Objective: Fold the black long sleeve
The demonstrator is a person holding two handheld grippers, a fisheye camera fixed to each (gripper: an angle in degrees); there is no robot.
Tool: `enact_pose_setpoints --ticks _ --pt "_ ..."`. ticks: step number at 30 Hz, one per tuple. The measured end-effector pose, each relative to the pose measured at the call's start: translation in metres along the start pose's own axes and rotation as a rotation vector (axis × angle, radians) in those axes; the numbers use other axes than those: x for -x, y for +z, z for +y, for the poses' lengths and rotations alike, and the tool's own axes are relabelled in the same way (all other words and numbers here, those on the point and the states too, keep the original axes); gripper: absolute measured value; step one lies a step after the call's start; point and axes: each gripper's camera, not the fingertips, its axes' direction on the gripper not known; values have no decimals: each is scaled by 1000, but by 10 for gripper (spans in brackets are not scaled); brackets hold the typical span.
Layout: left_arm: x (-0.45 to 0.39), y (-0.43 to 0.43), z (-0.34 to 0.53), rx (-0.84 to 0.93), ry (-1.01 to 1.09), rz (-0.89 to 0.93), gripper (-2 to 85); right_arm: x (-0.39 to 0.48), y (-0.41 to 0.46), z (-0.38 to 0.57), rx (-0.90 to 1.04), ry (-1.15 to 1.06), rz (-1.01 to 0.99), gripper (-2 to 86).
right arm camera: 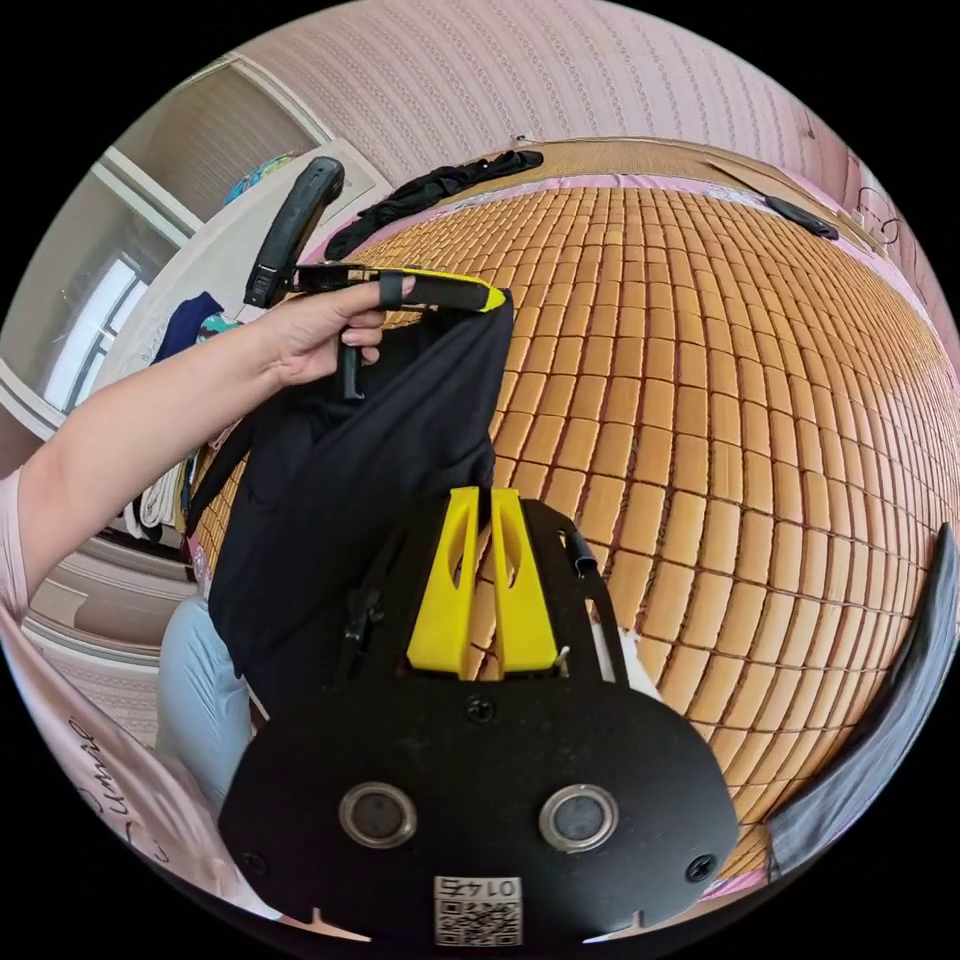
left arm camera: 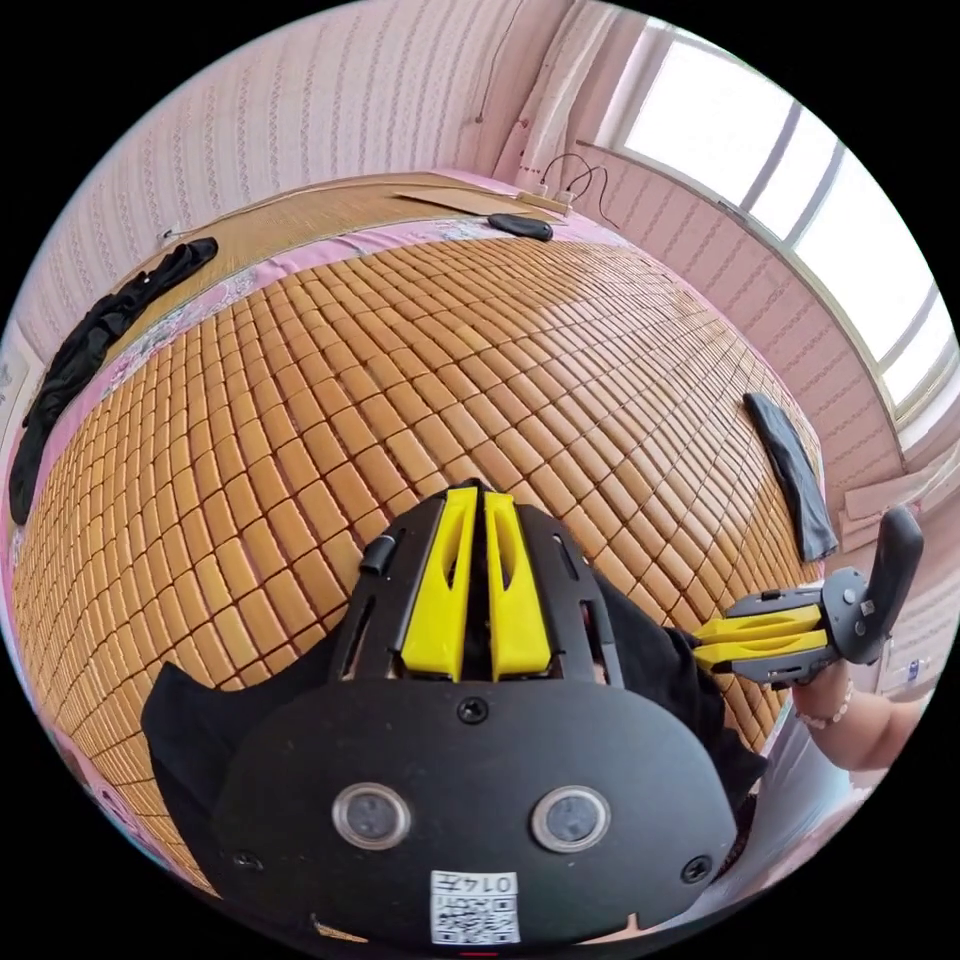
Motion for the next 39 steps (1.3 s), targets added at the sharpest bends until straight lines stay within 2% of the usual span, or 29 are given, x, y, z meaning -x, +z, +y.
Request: enact_pose_setpoints --ticks 2,7,11,17,21,23,27,32,39 --pt "5 -14 -2 3 -1 44 59 -3 -4 2 -3 18 0 8" --pt "5 -85 23 -42 89 -41 69 -10 -18 14 -23 79 87 -1" --pt "-12 -135 108 -7 163 -54 53 -8 -31 25 -53 101 14 -1" --pt "-53 -155 265 126 45 -52 42 64 -32 12 -50 -161 -88 6" --pt "-79 -162 328 157 -66 -127 53 126 0 -28 101 -334 -50 38" --pt "-83 -165 343 138 -102 -147 55 144 20 -39 169 -357 -19 52" --pt "-82 -153 365 167 -148 -125 49 157 61 -53 272 -323 90 14" --pt "-77 -161 382 103 -163 -56 -5 172 50 -56 229 -316 75 1" --pt "-74 -189 401 31 -182 -124 -9 202 44 -69 116 -350 81 -3"
